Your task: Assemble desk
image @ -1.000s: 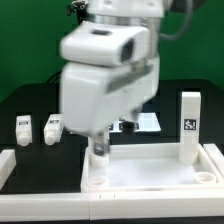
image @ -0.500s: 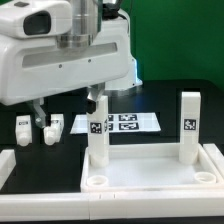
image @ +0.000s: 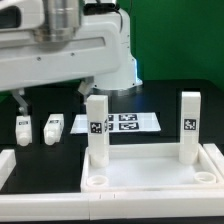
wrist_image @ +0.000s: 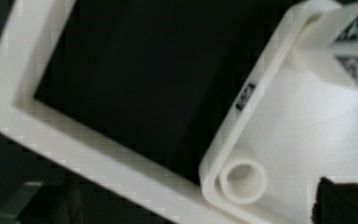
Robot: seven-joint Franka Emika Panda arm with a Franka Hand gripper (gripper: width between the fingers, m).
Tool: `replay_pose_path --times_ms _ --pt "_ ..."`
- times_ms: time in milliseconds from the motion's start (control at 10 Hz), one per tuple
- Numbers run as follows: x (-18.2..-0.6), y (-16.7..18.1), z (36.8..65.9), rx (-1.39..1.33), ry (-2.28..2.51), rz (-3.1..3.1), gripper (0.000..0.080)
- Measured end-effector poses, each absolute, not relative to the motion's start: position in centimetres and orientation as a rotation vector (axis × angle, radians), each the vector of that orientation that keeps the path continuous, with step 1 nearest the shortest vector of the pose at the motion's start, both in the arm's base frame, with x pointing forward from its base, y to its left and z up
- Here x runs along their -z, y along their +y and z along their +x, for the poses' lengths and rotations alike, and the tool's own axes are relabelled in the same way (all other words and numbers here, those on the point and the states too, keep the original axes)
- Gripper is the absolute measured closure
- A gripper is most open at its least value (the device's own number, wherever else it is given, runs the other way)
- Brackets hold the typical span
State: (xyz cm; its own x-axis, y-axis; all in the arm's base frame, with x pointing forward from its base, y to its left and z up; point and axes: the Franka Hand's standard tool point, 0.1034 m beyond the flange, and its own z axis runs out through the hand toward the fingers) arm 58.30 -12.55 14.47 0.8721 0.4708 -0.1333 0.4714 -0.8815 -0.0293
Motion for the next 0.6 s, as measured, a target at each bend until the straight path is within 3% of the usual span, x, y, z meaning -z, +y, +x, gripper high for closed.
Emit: replay_pose_path --times_ms 200,600 --pt "-15.42 -13.88 55.17 0.24 0.72 3.059 0.0151" --pt "-14.94 -13.73 55.29 0.25 0.729 3.057 0.0151"
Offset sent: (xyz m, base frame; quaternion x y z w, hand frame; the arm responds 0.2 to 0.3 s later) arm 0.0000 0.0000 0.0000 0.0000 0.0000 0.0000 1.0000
